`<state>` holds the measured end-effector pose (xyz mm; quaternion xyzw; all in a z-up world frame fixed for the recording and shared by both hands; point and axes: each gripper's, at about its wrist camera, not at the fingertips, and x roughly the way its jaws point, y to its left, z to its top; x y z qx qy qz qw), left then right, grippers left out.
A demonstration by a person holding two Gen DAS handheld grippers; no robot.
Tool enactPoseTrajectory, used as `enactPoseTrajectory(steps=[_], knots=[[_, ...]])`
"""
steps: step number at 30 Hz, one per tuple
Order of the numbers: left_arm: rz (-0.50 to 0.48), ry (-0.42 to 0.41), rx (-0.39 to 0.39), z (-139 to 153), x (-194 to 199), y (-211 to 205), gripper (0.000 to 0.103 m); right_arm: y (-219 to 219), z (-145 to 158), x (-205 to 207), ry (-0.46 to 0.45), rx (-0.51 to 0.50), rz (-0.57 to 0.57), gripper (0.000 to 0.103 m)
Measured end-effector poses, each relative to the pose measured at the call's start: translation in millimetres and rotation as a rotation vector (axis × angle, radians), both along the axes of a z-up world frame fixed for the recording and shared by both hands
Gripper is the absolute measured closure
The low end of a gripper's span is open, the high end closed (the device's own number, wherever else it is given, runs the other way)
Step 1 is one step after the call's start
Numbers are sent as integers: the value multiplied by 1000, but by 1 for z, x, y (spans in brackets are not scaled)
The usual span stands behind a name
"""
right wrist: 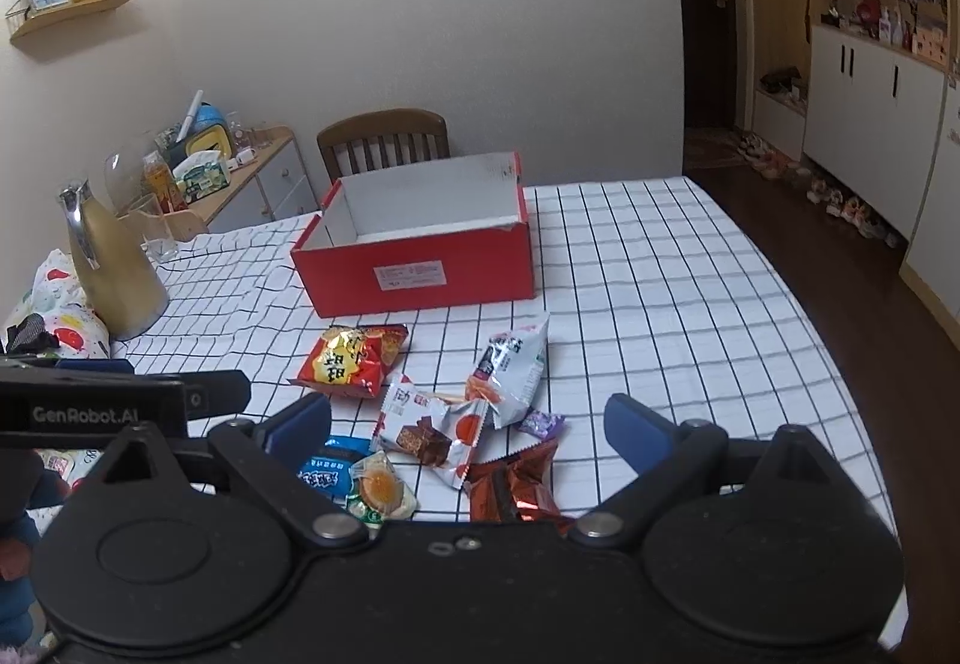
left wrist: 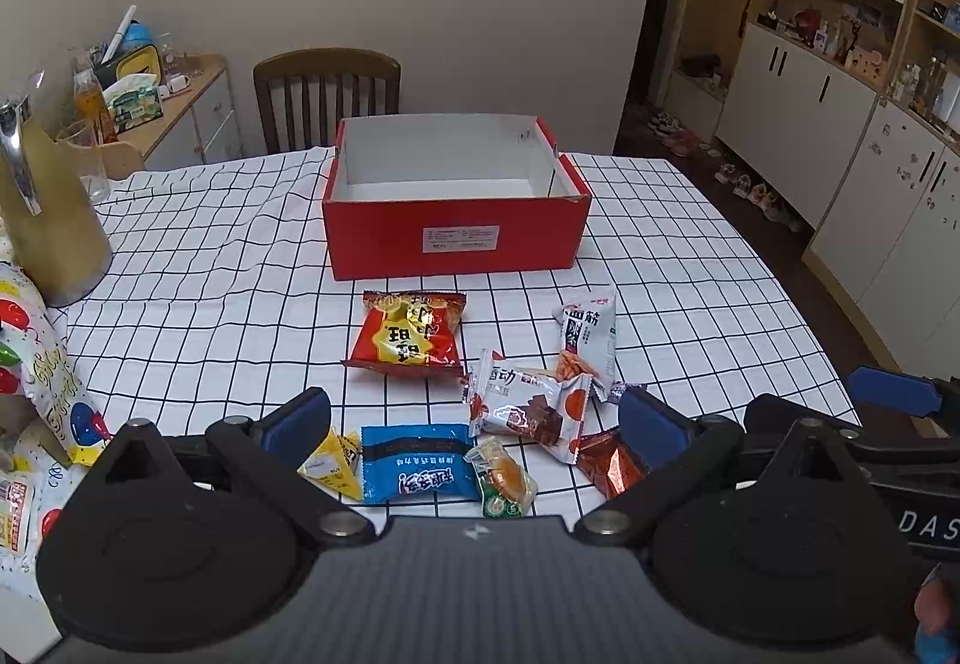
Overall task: Organize snacks
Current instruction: 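Move both tools toward the snacks in front of the red box, then grasp the red-yellow chip bag with the left tool while the right tool grasps the copper-foil pastry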
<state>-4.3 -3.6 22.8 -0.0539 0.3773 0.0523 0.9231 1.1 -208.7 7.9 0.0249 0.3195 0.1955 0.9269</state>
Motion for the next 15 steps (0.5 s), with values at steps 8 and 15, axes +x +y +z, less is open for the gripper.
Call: enactPoseTrajectory(steps=[8,15], knots=[[-2,-76,20,8,-4,0,0,0,6,0,-46,21,4,6],[9,-50,6,5,7,5,0,2,9,4,-73,18,21,6]])
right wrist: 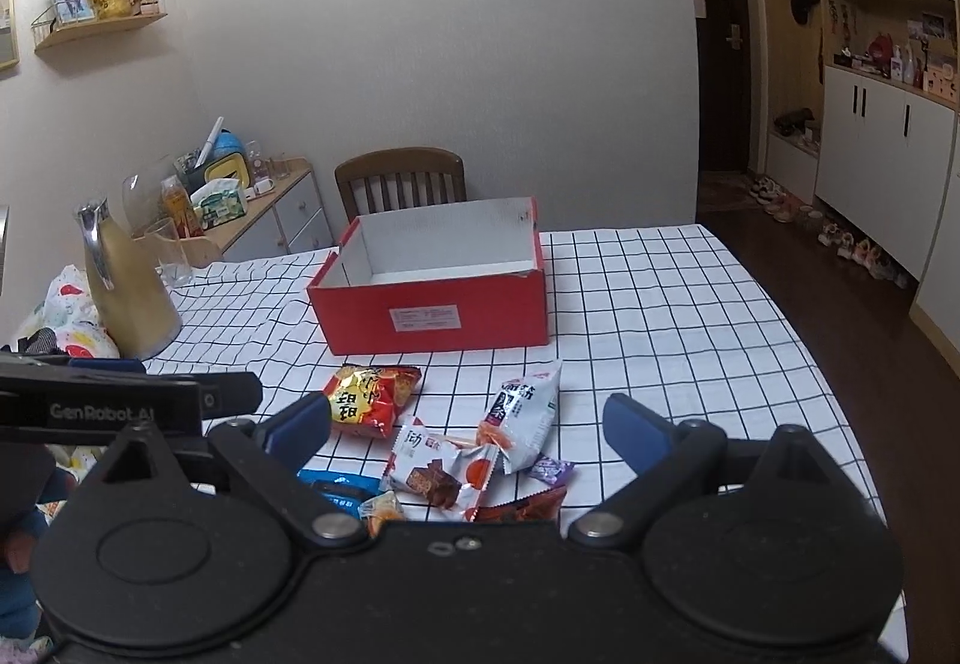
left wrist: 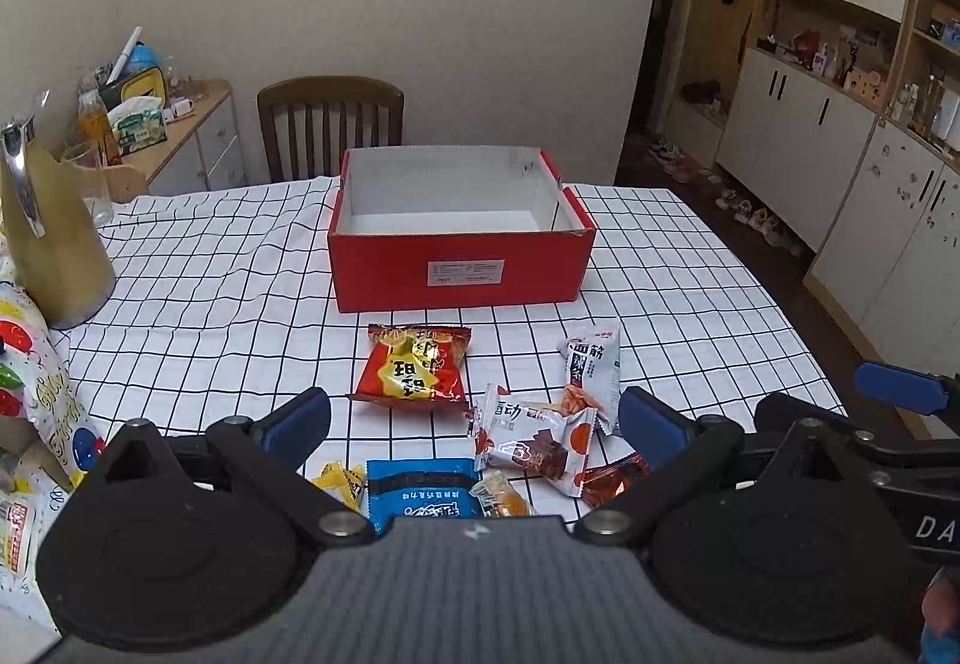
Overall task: Organize snacks
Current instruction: 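Grasp the red-yellow chip bag with the left tool while the right tool grasps the copper-foil pastry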
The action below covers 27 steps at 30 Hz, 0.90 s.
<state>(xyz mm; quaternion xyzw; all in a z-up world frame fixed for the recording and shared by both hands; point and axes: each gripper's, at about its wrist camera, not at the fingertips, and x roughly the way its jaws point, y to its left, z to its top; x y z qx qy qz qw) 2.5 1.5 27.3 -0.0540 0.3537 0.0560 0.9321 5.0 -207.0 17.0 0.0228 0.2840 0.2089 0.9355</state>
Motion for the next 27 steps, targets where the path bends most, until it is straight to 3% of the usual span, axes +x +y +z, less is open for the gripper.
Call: enactPoseTrajectory(steps=[11,18,27], knots=[[26,37,-8,-13,18,13,0,-2,-10,18,-1,-20,-31,5],[62,82,14,-40,37,33,0,1,-37,34,9,-96,-54,5],[97,127,-37,-68,62,57,0,5,-66,48,78,-131,-46,6]])
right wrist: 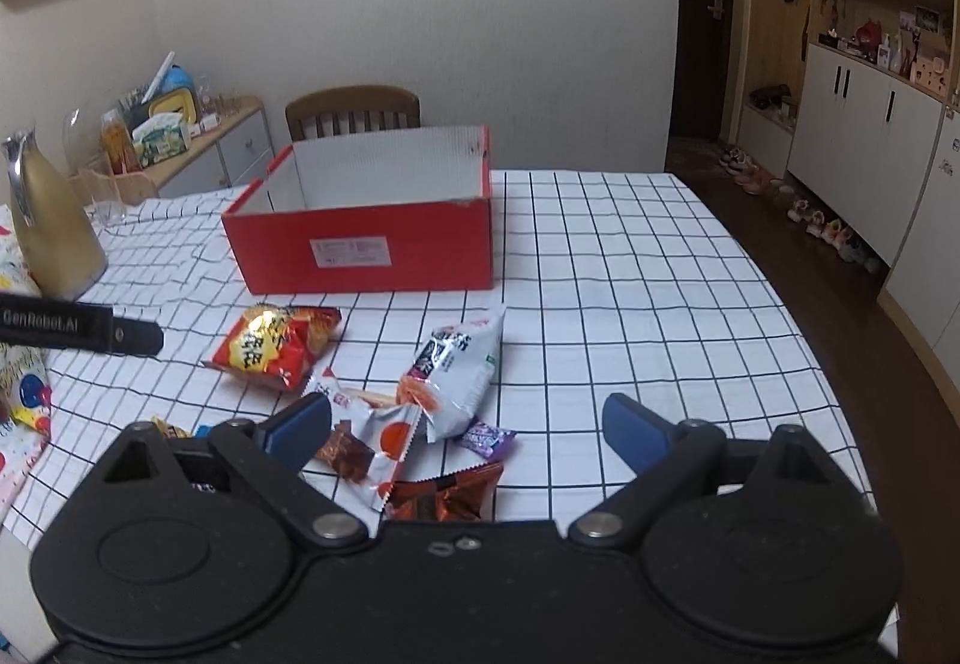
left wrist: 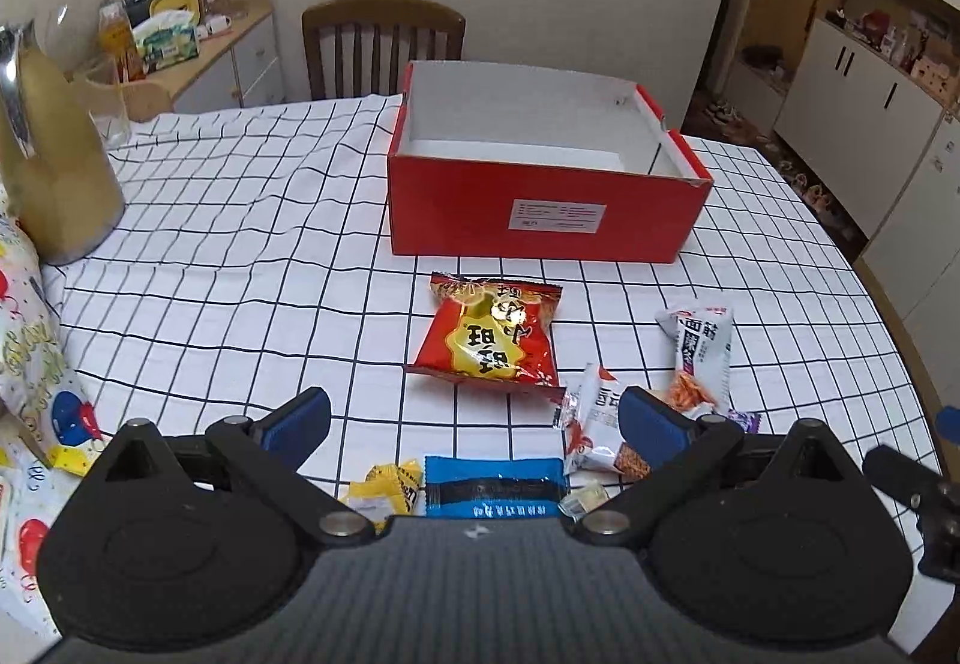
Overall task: Organize snacks
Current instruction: 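Grasp the red-yellow chip bag with the left tool while the right tool grasps the copper-foil pastry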
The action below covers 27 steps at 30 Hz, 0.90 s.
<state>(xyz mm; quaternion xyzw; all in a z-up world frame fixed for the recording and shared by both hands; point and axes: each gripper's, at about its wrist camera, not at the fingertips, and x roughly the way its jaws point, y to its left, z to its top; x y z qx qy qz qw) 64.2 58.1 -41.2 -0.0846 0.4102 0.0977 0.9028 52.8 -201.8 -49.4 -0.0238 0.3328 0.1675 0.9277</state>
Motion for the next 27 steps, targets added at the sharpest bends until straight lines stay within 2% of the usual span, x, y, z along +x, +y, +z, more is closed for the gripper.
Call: enactPoseTrajectory(steps=[4,6,14,22,27], knots=[[-6,16,-13,-12,16,6,0,1,-12,5,24,-18,12,6],[-19,32,-14,-19,26,7,0,3,-19,8,48,-35,29,10],[-56,103,38,-51,63,6,0,10,-50,17,150,-72,50,14],[-94,178,20,-77,96,6,0,20,-65,21,231,-83,130,15],[-91,215,51,-87,118,7,0,26,-70,23,260,-94,163,16]])
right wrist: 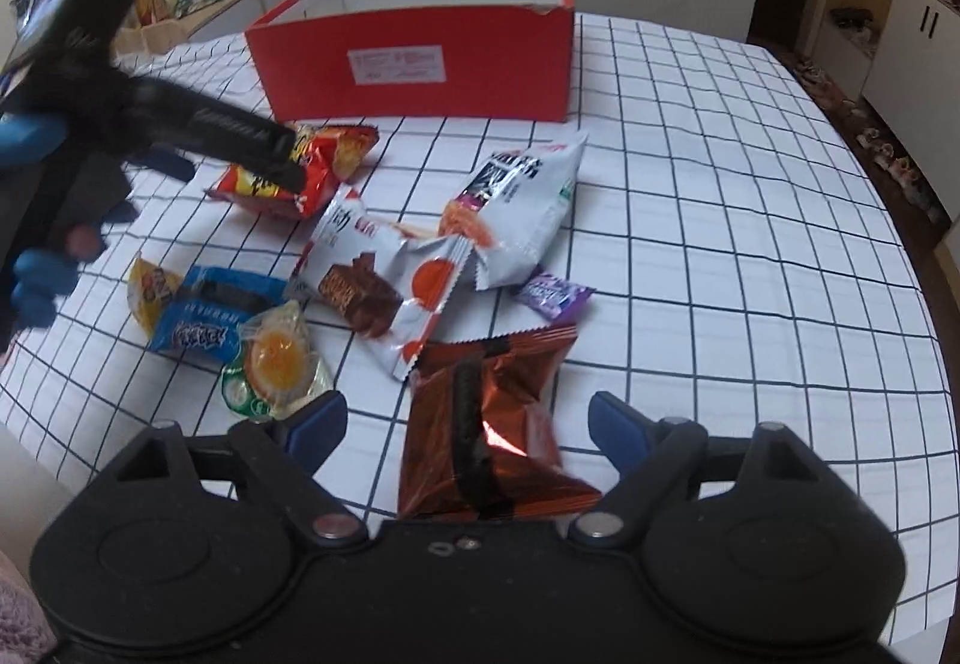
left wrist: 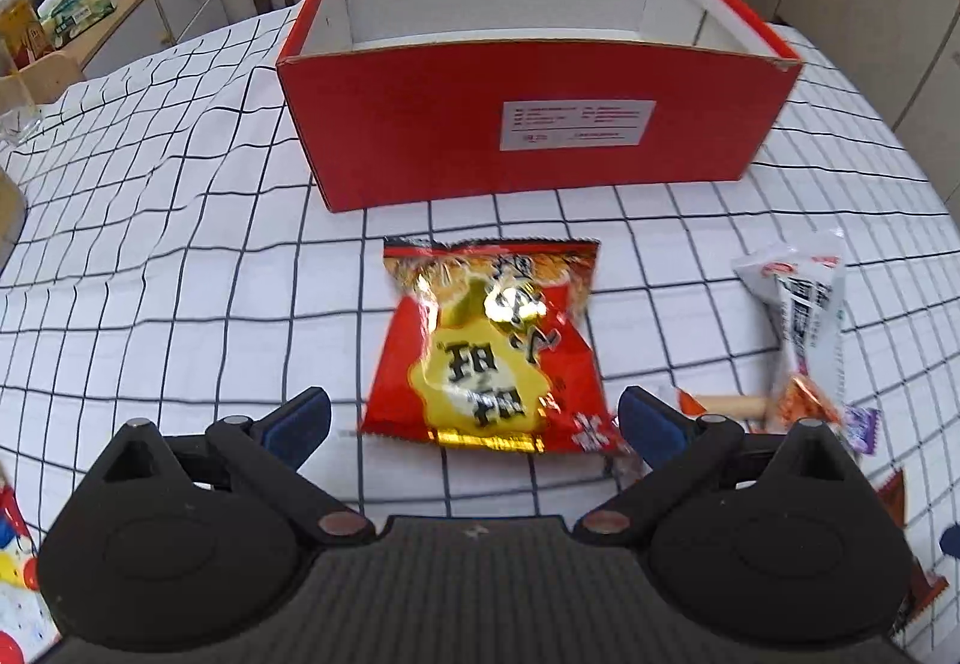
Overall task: Organize snacks
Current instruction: 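Grasp the red-yellow chip bag with the left tool while the right tool grasps the copper-foil pastry, then carry the chip bag and copper pastry up over the red box with both tools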
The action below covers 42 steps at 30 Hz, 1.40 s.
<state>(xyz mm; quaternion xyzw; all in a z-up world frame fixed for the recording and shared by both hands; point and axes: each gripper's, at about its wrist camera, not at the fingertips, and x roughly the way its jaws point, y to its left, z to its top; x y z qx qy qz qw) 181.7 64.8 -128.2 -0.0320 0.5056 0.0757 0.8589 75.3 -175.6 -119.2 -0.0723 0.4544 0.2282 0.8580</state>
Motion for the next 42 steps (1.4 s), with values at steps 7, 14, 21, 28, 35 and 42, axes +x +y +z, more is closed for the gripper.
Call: enactPoseTrajectory(steps=[7,14,21,28,35,42], knots=[[10,43,16,-12,21,4,0,7,-7,5,24,-27,21,16],[47,69,-46,-21,31,10,0,6,-17,8,60,-38,25,21],[67,69,-107,-21,33,14,11,3,-16,6,54,-38,10,33],[86,62,-115,-18,30,15,22,0,-15,6,49,-42,-3,45],[78,37,-96,-12,26,12,42,-4,-13,3,39,-31,-4,63],[97,14,-71,-5,10,18,50,-13,-6,-3,21,1,-32,69]])
